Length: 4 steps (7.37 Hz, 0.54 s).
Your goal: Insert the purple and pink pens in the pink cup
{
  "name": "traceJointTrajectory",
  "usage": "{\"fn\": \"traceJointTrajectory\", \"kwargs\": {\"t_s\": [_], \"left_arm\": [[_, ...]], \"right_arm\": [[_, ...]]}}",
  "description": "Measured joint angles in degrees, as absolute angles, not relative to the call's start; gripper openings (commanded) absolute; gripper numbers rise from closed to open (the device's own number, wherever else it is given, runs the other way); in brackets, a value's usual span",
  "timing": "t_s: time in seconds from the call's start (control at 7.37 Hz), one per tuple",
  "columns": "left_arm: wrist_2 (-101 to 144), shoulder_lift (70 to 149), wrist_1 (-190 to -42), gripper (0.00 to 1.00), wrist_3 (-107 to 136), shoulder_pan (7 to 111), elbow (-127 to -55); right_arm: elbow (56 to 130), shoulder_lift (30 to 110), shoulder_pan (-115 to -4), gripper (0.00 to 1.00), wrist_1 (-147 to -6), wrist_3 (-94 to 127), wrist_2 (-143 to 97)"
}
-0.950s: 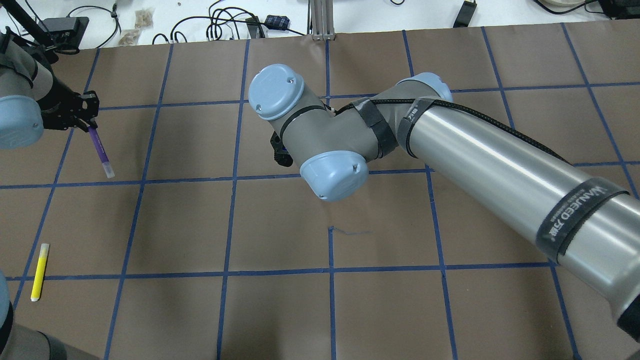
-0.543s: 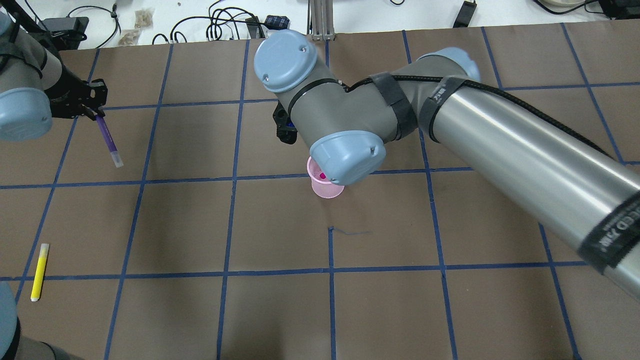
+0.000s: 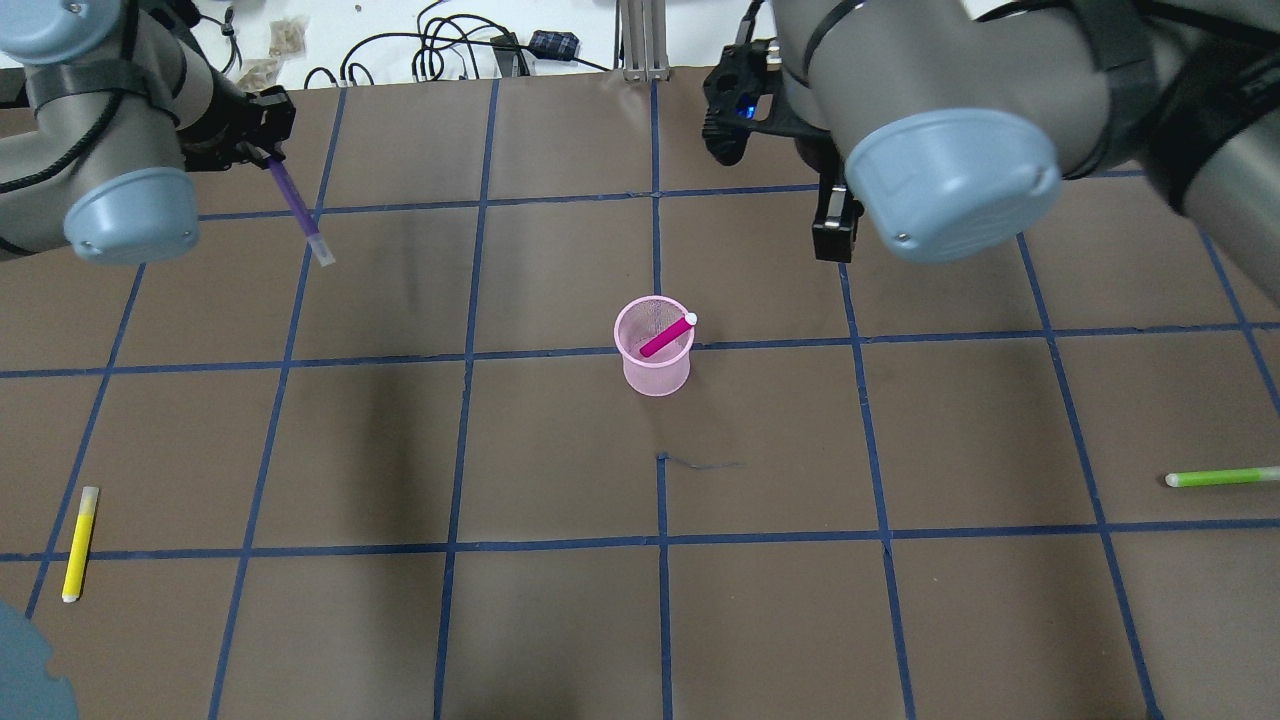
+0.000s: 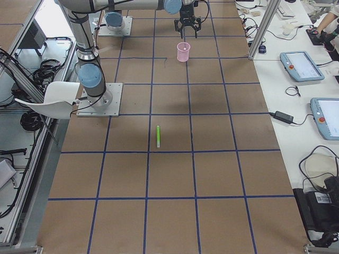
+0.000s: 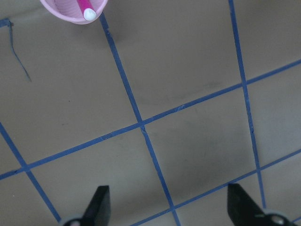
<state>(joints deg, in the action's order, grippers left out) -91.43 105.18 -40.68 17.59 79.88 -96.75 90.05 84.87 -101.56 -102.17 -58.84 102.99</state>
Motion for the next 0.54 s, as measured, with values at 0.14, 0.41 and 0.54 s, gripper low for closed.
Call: {"fn": "traceJointTrajectory", "kwargs": {"t_s": [0.14,0.41,0.54], "left_arm": [[-91.70,104.97,-37.76,0.00,22.28,84.51,-97.03],[-93.82,105.88,-32.49,0.00,30.59,92.83,-97.83],[-95.18,106.47,-30.80,0.00,33.72,96.24,-98.35]], "right_arm": [[90.57,87.29,-97.96,1.00,-100.63,-58.55,99.32],[91.19,90.93,-92.38,1.00,-97.05,-53.20,93.80],[91.27,92.28,-90.93,1.00,-95.99,-45.76,93.00]]}}
